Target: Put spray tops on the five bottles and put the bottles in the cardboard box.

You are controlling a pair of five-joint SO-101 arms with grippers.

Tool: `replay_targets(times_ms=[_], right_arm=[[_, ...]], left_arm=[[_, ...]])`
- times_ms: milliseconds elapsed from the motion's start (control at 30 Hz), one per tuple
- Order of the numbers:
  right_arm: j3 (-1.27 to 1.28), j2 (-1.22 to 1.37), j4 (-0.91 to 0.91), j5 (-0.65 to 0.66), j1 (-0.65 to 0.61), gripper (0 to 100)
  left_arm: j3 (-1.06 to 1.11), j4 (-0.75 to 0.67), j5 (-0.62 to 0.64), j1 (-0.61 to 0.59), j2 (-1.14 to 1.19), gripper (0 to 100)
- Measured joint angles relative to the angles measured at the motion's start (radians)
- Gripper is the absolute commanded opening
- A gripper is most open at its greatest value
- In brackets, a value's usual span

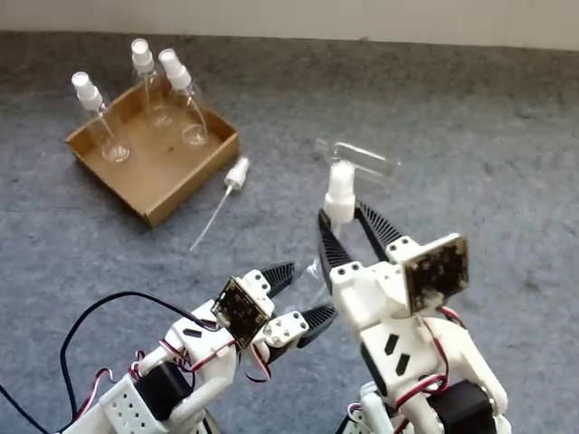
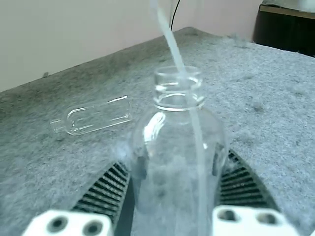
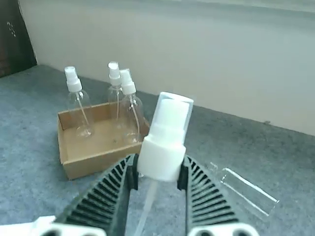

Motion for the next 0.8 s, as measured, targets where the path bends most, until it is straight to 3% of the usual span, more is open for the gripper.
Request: replay_targets(times_ms=[233, 500, 800], right_arm=[[0.003, 0.000, 0.120, 0.000, -0.031, 6.3], [-0.002, -0.009, 0.216, -0.002, -0.064, 25.5], [-0.120, -0.008, 0.242, -0.002, -0.063, 25.5]], left_arm=[[0.000, 0.000, 0.002, -0.005, 0.002, 4], [0.000, 0.002, 0.002, -0.005, 0.003, 4], [0.000, 0.000, 0.002, -0.008, 0.002, 4]])
